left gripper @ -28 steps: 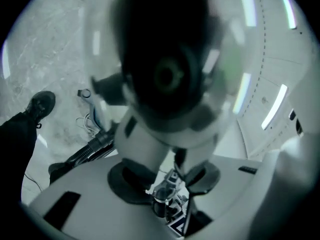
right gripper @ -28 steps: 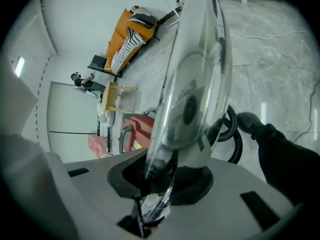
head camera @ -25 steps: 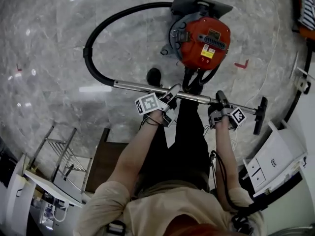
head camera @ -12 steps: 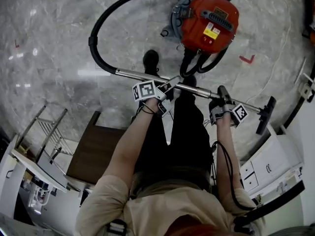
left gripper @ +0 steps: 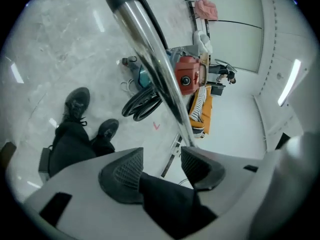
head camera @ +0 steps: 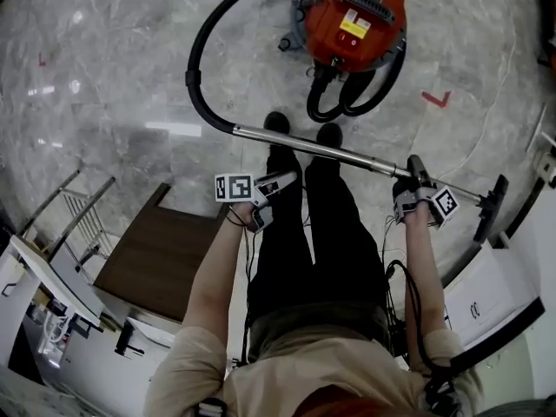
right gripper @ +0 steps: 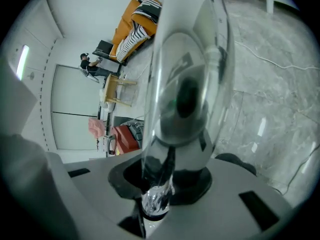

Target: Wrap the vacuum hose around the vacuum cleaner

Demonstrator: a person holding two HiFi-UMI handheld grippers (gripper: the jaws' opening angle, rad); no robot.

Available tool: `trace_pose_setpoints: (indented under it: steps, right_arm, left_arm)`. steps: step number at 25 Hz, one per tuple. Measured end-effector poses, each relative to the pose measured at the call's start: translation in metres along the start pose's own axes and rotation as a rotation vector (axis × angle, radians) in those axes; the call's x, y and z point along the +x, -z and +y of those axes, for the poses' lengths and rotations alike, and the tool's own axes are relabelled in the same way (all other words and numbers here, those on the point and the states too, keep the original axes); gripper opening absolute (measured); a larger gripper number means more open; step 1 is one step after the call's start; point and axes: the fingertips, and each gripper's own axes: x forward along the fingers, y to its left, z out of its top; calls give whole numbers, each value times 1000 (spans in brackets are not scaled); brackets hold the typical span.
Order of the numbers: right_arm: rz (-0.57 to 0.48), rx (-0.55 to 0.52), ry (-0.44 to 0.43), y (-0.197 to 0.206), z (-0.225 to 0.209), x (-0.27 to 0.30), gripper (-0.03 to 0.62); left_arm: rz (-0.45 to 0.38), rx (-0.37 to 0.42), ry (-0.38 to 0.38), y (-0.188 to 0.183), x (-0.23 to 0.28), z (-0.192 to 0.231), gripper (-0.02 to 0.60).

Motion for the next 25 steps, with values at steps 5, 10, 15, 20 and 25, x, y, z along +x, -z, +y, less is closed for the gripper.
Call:
trace_pose_setpoints:
  steps: [5, 10, 15, 20, 25]
  right_arm:
    - [5, -86, -16, -21, -3, -11, 80]
    - [-19, -152, -14, -25, -8, -35, 80]
    - [-60, -192, 15, -27, -22, -77, 81]
    - [-79, -214, -1, -24, -21, -112, 81]
    - [-69, -222, -34, -37, -26, -127, 81]
  left_arm:
    - [-100, 36, -118, 21, -36, 44, 225]
    - [-178, 335, -119, -13, -62, 7, 224]
    - [-123, 607, -121, -28, -64, -44, 224]
    - [165, 953, -179, 17, -9, -56, 224]
    - [433, 1352, -217, 81, 59, -57, 225]
